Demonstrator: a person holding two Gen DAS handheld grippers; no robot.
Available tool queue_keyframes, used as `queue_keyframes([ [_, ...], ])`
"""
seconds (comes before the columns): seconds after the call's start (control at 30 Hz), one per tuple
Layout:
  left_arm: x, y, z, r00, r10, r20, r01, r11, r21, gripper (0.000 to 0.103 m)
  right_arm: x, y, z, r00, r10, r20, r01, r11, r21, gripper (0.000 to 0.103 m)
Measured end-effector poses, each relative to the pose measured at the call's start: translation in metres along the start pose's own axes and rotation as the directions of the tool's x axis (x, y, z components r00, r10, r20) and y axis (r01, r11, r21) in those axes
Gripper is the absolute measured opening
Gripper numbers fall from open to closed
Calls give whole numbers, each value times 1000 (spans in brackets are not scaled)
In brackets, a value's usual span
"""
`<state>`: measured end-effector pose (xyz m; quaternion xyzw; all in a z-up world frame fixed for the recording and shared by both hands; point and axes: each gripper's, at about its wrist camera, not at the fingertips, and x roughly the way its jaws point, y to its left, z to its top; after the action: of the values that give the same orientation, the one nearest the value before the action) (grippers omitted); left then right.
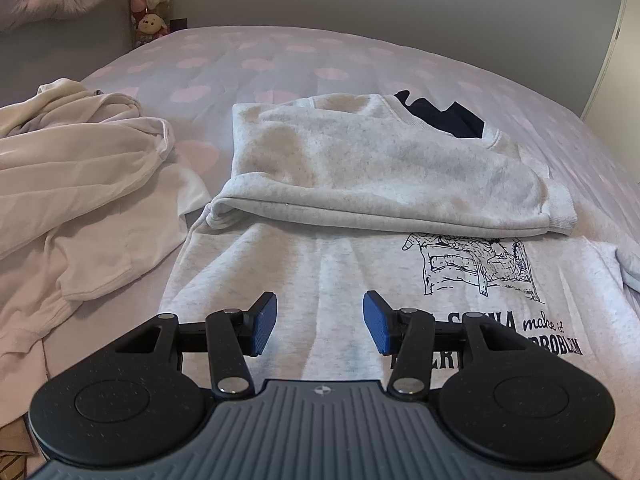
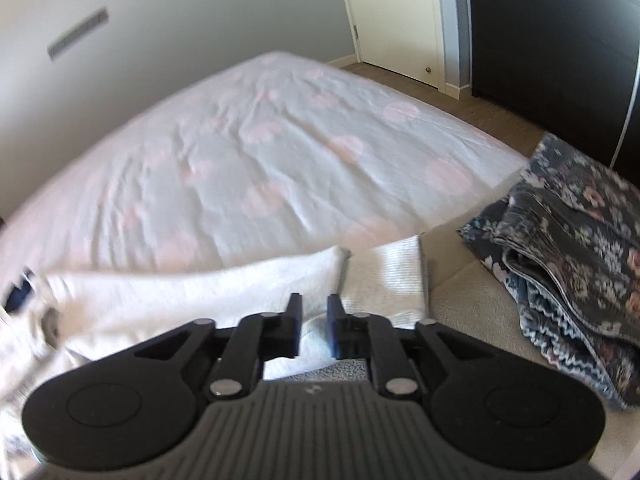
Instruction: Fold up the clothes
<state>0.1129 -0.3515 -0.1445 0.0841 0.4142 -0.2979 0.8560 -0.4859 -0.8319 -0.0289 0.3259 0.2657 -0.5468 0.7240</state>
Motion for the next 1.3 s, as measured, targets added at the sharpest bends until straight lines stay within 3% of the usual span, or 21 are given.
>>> queue_keyframes([
  [0.07, 1, 2, 0, 1000, -3, -4, 3, 1000, -9, 46, 6, 15, -2, 999, -38, -16, 36, 994, -105, 28],
  [0.17, 4, 1, 0, 1000, -7, -11, 7, 1000, -2, 46, 17, 27, -10, 994, -100, -52, 85, 969, -232, 26],
  [0.2, 5, 1, 0, 1000, -8, -14, 8, 1000, 2, 46, 18, 27, -13, 992, -110, -56, 93, 965, -245, 11],
  [0.27, 6, -1, 0, 1000, -9, -17, 9, 1000, 9, 46, 20, 26, -18, 990, -129, -63, 107, 957, -269, 8],
  [0.43, 6, -1, 0, 1000, -7, -15, 7, 1000, 13, 46, 0, 19, -34, 993, -112, -40, 96, 951, -294, 6],
  [0.6, 6, -1, 0, 1000, -10, -20, 11, 1000, 13, 46, 5, 6, -51, 993, -100, -57, 83, 966, -244, 6],
  [0.8, 6, 1, -2, 1000, 3, -31, -3, 1000, 13, 46, -2, 4, -42, 995, -75, -65, 60, 977, -206, 8],
  [0.93, 11, 2, -3, 998, 16, -57, -15, 1000, 13, 46, -9, 0, -33, 997, -48, -52, 40, 989, -140, 26],
  [1.0, 11, 0, -4, 998, 14, -59, -13, 1000, 28, 47, -18, -7, -26, 999, -35, -4, 35, 997, -66, 44],
  [1.03, 10, -1, -4, 998, 13, -59, -11, 999, 37, 47, -21, -11, -22, 999, -37, 23, 38, 999, -28, 47],
  [1.1, 7, -4, -5, 999, 3, -49, 0, 999, 54, 50, -24, -22, -13, 993, -104, 56, 100, 992, 73, 56],
  [1.2, 3, -4, -3, 1000, -17, -25, 18, 998, 55, 55, -18, -41, -10, 986, -159, 40, 146, 962, 230, 57],
  [1.3, 1, 0, -2, 999, -30, -18, 31, 999, 37, 58, -6, -49, -19, 988, -151, -10, 146, 932, 331, 53],
])
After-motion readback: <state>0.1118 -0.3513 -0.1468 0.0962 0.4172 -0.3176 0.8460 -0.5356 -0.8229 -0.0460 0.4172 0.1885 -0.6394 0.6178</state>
